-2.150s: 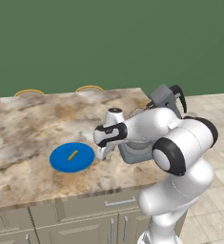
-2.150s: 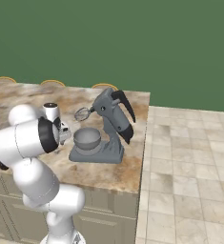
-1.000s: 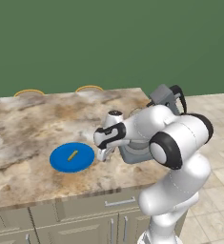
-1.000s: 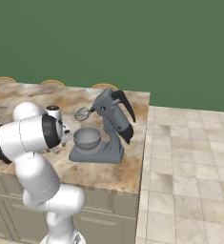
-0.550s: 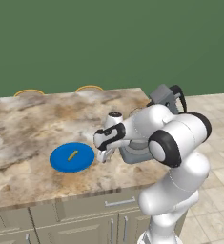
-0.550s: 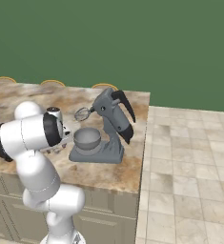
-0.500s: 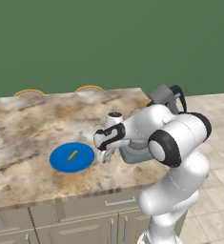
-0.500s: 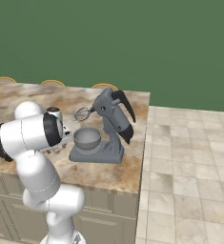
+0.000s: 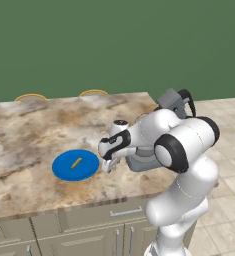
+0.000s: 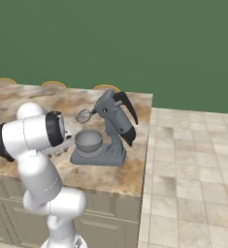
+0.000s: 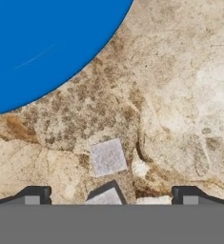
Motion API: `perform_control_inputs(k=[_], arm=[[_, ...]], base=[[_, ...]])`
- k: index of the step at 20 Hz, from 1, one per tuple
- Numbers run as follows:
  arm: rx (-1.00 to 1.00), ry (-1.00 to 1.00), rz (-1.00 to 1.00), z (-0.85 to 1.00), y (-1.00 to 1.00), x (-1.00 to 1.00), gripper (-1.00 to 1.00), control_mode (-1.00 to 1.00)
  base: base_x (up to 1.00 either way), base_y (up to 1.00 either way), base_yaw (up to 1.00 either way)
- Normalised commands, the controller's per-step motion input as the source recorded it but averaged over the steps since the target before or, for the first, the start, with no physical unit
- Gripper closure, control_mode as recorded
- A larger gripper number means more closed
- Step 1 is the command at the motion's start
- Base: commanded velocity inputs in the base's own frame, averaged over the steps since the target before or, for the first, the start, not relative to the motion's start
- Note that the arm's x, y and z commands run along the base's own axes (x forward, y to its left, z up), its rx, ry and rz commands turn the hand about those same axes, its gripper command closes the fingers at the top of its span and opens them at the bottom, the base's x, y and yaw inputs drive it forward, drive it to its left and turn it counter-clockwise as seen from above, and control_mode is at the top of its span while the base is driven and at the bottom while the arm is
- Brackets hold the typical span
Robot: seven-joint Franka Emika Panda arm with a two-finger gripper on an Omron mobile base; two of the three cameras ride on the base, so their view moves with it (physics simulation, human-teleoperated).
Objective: Add butter and sugar cubes to the stand mixer bowl and then turn on the stand mixer to begin making frosting.
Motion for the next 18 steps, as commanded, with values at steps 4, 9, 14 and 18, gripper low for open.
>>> perform_control_inputs(k=[4,9,14,18], arm=[[0.00,0.00,0.00,-0.13,0.00,0.00,-1.00,-1.00],[0.00,0.00,0.00,-0.14,0.00,0.01,-1.00,-1.00],[0.00,0.00,0.00,-0.07,0.00,0.00,-1.00,-1.00],[0.00,0.00,0.00,0.00,0.00,0.00,-1.00,-1.00]], base=[[0.00,0.00,0.00],[0.00,0.00,0.00],[0.00,0.00,0.00],[0.00,0.00,0.00]])
